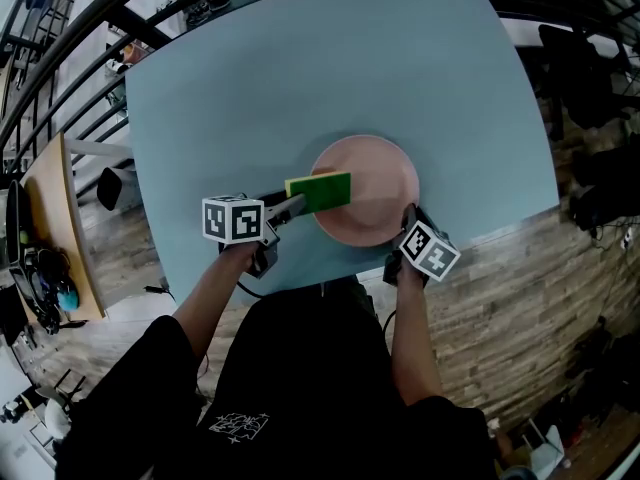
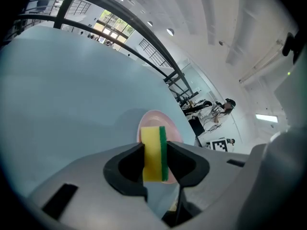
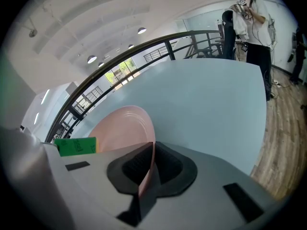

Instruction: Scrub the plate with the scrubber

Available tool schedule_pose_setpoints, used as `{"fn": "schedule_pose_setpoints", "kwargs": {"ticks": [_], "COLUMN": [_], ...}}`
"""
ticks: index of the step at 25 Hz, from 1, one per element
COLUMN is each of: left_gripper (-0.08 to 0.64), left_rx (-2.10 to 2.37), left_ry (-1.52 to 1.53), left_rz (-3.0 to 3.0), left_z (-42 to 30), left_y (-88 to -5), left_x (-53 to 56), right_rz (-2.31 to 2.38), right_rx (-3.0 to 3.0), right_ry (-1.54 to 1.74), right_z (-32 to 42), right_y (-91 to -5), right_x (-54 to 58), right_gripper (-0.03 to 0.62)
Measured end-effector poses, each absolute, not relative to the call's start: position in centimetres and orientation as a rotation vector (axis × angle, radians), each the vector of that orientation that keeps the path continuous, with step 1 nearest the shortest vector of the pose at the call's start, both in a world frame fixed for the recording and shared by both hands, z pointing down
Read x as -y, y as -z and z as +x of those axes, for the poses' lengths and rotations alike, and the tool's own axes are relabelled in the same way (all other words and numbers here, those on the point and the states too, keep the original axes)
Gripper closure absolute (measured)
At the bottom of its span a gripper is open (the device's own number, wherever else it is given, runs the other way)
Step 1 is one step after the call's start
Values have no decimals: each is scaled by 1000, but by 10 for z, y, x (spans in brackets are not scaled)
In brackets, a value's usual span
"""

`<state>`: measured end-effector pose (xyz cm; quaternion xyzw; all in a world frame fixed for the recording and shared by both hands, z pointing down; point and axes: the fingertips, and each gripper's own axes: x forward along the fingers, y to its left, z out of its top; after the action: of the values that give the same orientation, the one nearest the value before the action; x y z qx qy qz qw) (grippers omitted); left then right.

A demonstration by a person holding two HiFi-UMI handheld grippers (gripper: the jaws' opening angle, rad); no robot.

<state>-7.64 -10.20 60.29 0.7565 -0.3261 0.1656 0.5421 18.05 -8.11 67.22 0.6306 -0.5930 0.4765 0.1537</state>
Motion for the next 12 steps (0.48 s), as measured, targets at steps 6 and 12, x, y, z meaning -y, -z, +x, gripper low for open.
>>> {"fn": "schedule_pose_setpoints", "kwargs": {"ticks": [6,12], "left_gripper": [428,428], "left_rx": [704,624], "left_ry": [-415,-446], "left_rz": [1774,1788], "left_z": [-71,-40], "left_y": [-607,-609], "left_x": [71,54], "right_rz": [1818,1824], "right_rx": [1696,1692], "right_ry": [-1358,-1355], "right_z": [179,179], "right_y": [-671,-671], "right_x": [82,82], "right_gripper": [574,574]}}
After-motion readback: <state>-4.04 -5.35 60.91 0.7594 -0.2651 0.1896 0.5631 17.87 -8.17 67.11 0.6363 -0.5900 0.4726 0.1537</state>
